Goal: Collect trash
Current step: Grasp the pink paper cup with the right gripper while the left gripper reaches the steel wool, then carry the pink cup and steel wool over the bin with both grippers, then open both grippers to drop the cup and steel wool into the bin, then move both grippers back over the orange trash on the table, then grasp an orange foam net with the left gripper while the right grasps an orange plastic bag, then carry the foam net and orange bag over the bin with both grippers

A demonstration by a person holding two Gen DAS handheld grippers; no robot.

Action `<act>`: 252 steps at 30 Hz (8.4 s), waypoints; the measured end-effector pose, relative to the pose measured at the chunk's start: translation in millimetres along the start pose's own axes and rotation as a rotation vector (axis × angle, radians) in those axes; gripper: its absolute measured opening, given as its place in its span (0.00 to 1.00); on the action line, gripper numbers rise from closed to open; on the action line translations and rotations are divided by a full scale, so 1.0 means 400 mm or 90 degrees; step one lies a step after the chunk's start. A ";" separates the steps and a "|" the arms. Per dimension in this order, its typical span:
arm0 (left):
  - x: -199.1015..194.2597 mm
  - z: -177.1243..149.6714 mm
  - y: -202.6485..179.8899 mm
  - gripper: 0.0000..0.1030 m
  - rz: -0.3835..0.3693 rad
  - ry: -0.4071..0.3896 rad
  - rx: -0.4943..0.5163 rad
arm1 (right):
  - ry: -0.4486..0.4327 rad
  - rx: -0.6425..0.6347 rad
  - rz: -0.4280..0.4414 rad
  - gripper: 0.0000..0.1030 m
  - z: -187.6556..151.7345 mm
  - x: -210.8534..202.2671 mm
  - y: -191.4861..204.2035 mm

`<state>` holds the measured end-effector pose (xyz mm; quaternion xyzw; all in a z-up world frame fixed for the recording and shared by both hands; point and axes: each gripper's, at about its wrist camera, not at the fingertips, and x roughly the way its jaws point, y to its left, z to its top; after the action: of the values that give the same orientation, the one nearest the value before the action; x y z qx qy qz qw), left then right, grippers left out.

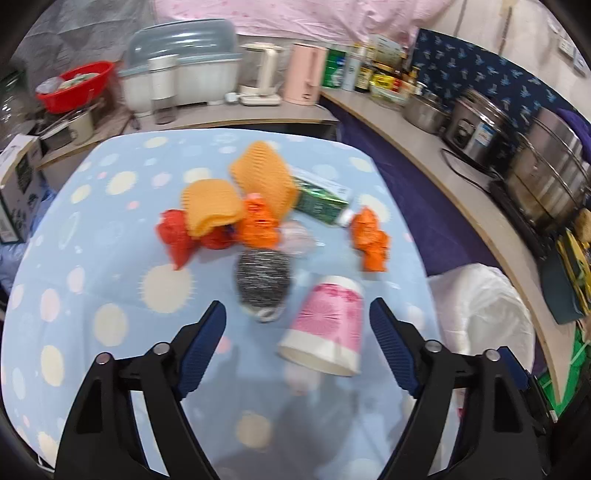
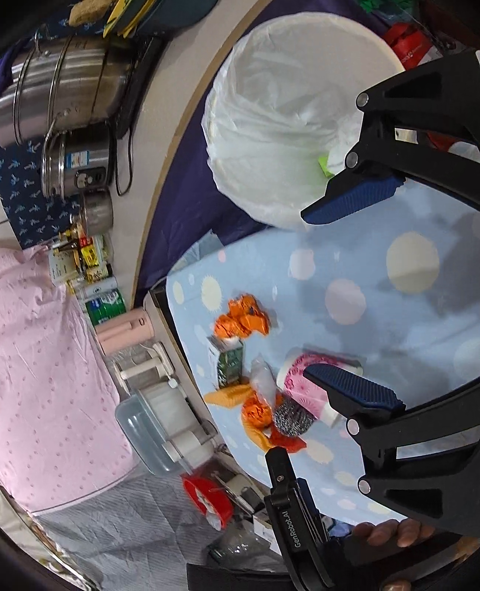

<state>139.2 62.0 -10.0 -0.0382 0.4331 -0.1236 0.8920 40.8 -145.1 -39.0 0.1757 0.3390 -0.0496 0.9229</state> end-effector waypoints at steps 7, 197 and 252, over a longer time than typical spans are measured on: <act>0.018 -0.003 0.145 0.85 0.066 -0.004 -0.037 | 0.047 -0.017 0.028 0.77 -0.016 0.114 0.127; 0.340 0.207 0.259 0.78 0.014 0.047 -0.098 | 0.117 -0.028 0.032 0.79 0.137 0.507 0.236; 0.033 -0.015 -0.099 0.20 -0.216 0.092 0.053 | -0.006 0.047 -0.014 0.05 0.058 0.020 -0.061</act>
<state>135.0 20.4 -17.0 -0.0647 0.4777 -0.2924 0.8259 55.9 -175.9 -34.7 0.2058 0.3342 -0.0728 0.9169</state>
